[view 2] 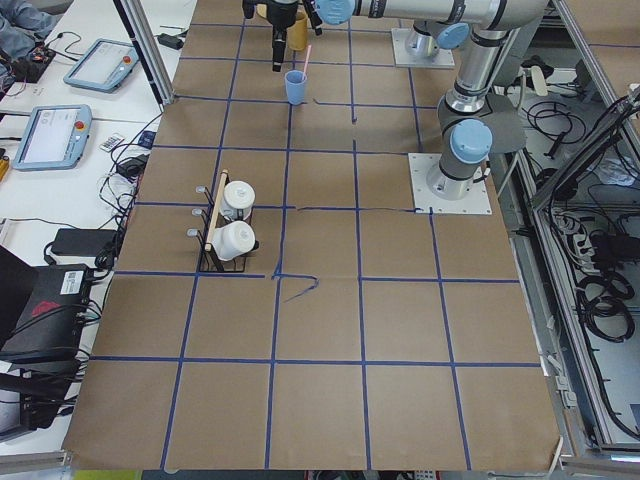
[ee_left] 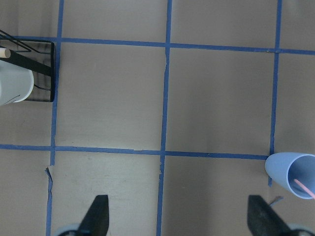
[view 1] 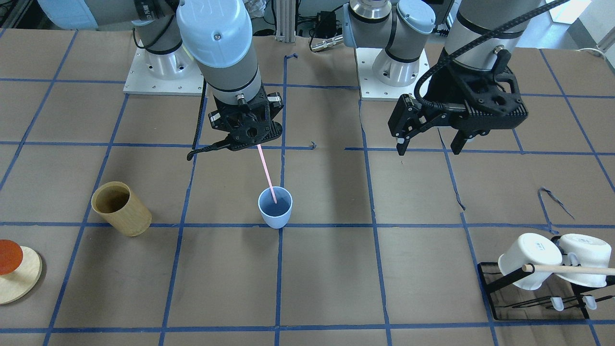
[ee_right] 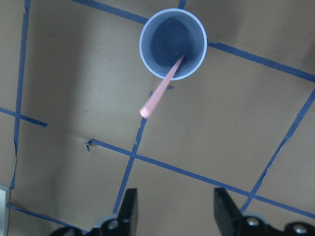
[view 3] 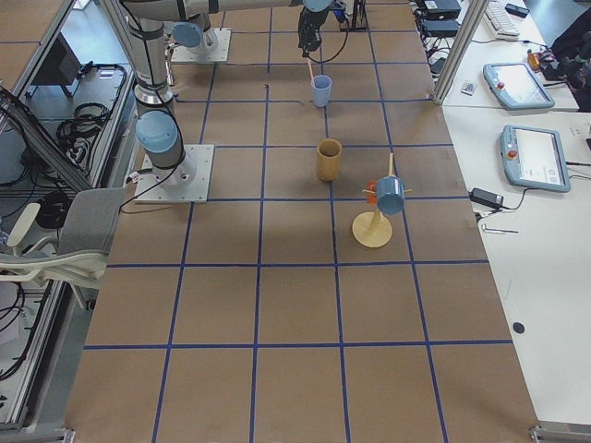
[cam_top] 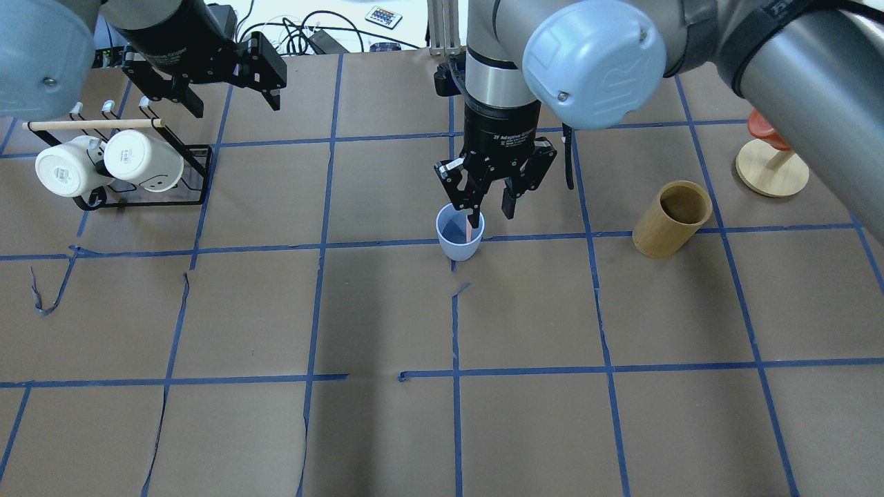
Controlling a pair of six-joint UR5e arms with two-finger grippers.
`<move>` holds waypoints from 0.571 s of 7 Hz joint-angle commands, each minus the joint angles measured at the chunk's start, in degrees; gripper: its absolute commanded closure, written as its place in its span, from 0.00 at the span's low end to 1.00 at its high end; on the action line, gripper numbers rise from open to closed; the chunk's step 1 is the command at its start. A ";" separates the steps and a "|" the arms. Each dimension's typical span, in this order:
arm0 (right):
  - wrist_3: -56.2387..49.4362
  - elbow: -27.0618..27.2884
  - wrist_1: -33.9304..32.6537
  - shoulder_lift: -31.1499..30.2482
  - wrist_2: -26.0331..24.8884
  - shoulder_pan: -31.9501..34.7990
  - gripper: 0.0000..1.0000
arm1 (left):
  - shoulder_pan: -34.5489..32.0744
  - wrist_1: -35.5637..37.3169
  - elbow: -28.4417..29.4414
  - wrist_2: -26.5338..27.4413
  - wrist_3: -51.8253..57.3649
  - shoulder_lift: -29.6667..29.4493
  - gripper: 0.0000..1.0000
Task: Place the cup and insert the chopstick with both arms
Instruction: 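Open the right gripper to release the chopstick into the blue cup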
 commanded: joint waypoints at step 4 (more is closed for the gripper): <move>-0.20 -2.44 -0.15 -2.98 -12.65 -8.74 0.00 | 0.00 0.00 0.00 0.00 0.00 0.03 0.00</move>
